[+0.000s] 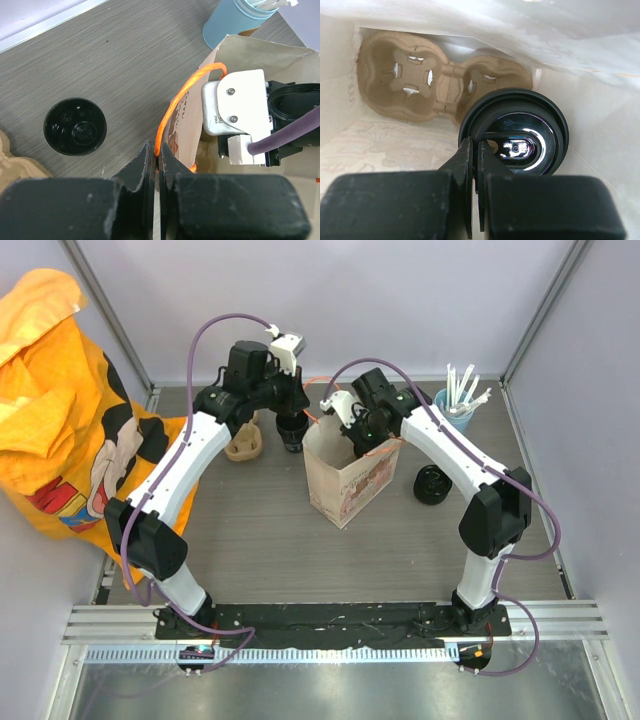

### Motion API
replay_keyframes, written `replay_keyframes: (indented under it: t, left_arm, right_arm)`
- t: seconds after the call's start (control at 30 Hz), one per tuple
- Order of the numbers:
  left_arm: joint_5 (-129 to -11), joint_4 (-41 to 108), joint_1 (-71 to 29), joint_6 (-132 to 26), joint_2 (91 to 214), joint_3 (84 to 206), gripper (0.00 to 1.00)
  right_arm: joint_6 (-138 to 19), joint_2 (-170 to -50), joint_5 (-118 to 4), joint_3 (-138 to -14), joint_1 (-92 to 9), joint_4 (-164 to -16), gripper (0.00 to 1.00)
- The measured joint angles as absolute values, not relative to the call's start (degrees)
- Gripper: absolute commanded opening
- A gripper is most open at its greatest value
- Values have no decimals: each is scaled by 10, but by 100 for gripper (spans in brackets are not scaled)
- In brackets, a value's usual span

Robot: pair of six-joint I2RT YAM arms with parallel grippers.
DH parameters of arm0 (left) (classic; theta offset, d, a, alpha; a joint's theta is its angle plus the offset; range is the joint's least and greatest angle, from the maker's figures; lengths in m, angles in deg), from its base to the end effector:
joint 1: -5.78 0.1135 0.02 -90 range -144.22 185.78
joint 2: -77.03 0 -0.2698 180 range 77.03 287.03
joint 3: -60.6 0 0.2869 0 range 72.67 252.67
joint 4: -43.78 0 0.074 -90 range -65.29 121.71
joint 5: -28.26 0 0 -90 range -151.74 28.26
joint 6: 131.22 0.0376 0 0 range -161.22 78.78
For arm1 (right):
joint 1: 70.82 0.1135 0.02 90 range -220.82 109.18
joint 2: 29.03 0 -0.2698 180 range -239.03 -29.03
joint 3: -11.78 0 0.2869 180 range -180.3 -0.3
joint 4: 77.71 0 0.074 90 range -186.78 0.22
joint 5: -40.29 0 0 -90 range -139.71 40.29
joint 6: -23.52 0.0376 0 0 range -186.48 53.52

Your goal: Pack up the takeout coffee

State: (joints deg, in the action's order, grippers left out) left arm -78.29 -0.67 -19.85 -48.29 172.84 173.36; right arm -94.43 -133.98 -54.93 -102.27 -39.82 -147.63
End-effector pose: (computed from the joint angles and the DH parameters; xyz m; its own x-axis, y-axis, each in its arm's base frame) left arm 0.3735 -0.1911 0.4147 -0.4922 0.1053 -0.8641 0.5863 0.7738 -0.2397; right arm 0.3644 0.2230 0.3222 -0.4029 -0.7866 -0.4679 -0.8374 0.5231 -0.1583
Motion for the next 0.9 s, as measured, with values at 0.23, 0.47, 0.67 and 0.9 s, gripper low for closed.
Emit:
replay_keyframes:
  t: [0.23,0.47,0.67,0.9]
  left_arm:
    - [-784,-7,-198,-483,1728,1733,0]
    - [-784,-7,-198,-483,1728,1730,0]
    - [-784,-7,-198,-483,1726,1729,0]
    - [-785,-7,-198,-483,1719,1729,0]
  right_arm:
    - [-944,-1340,-559,-1016,-398,-1470,1]
    - [-944,-1340,-561,-1016,-398,-1468,1]
    - [-944,-1340,-560,-1012,-398,-1463,1]
    - [-944,-1342,-560,-999,-398,-1453,1]
